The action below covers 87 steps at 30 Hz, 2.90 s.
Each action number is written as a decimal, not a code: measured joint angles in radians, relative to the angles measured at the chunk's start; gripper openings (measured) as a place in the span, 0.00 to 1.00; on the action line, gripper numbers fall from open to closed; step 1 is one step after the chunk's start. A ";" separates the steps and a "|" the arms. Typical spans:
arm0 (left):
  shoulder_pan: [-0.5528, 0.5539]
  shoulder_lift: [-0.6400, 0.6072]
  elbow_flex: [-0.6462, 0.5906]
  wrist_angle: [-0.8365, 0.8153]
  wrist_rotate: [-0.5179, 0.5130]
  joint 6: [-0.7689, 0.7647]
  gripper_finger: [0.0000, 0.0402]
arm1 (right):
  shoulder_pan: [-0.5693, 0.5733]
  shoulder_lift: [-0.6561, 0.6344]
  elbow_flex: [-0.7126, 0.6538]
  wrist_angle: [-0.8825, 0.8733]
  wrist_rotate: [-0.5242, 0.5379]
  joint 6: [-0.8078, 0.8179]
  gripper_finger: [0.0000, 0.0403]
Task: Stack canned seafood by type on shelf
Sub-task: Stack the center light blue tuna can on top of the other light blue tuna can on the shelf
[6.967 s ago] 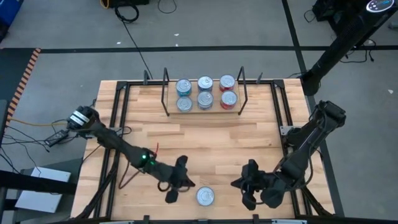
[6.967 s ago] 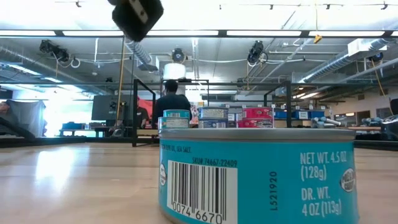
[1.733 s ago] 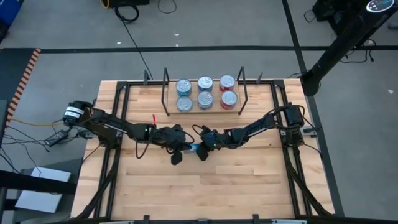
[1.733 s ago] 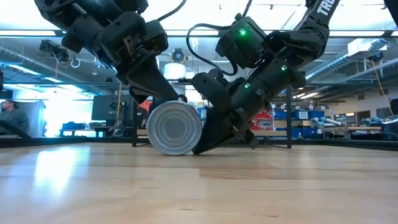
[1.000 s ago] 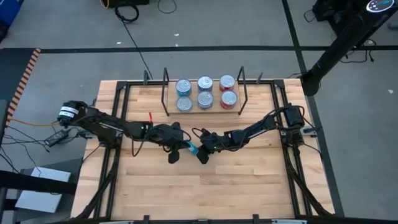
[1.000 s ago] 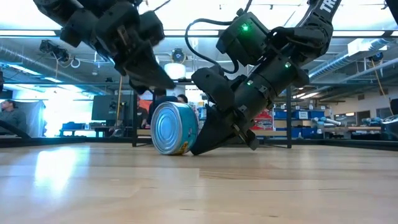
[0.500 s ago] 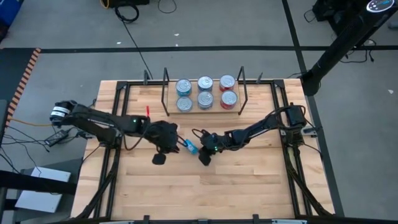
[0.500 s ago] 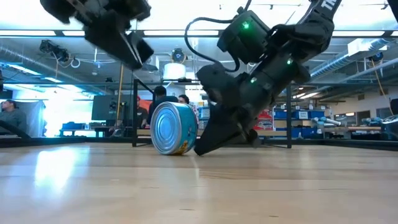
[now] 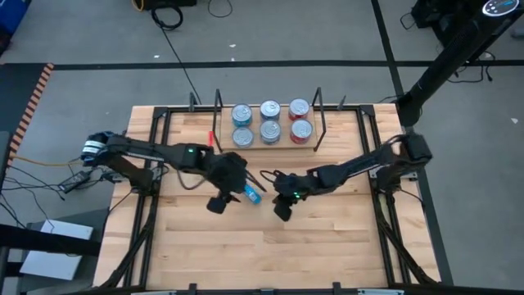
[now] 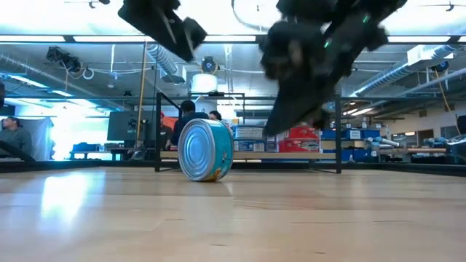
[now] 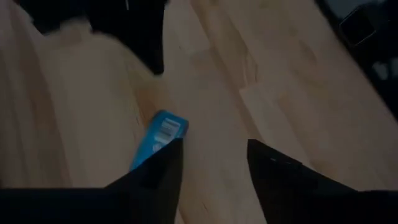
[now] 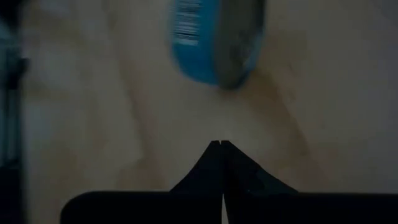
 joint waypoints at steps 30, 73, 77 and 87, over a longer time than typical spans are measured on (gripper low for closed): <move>0.023 0.391 0.224 -0.113 -0.127 0.253 0.65 | 0.253 -0.368 0.000 -0.387 0.176 0.216 0.01; 0.086 0.414 0.335 -0.302 -0.791 -0.113 0.37 | 0.253 -0.368 0.000 -0.413 0.186 0.208 0.01; 0.119 0.413 0.326 -0.298 -0.909 -0.223 0.37 | 0.253 -0.368 0.001 -0.414 0.186 0.223 0.02; 0.178 0.413 0.307 -0.259 -1.063 -0.229 0.37 | 0.250 -0.368 0.001 -0.414 0.159 0.249 0.01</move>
